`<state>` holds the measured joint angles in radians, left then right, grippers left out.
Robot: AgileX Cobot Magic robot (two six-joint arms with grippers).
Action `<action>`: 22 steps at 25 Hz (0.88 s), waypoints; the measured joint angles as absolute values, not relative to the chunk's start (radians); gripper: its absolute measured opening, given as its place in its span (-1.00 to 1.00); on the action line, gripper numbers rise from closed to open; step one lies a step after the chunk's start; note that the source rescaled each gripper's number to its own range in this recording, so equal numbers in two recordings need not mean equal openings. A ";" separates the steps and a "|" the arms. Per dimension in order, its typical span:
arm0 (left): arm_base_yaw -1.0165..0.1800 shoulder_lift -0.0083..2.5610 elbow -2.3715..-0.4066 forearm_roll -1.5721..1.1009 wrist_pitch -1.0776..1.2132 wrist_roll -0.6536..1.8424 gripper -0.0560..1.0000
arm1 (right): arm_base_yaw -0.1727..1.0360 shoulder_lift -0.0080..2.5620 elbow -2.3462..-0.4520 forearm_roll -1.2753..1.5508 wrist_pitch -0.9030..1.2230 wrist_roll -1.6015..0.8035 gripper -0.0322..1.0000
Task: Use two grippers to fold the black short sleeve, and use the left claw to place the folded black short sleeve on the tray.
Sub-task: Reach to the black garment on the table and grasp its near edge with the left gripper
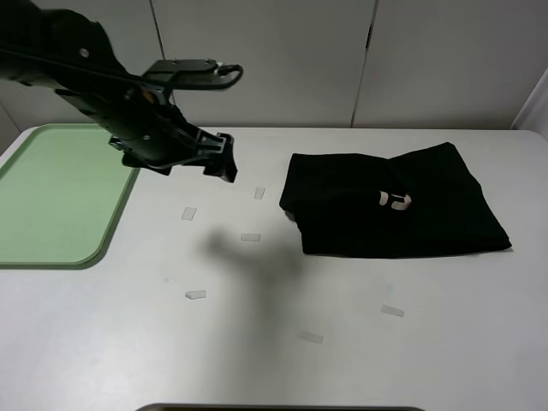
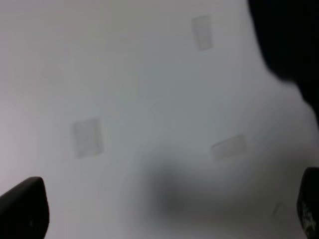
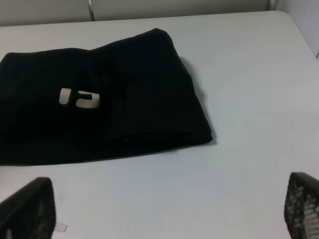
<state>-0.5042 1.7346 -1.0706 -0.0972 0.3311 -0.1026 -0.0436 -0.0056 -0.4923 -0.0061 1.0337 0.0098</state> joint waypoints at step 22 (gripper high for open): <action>-0.703 2.253 -1.530 -0.097 0.279 -0.214 1.00 | -0.044 -0.006 -0.492 -0.006 1.034 0.010 1.00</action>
<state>-0.7034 2.2531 -1.5303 -0.0972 0.2793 -0.2144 -0.0436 -0.0056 -0.4923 -0.0061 1.0337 0.0098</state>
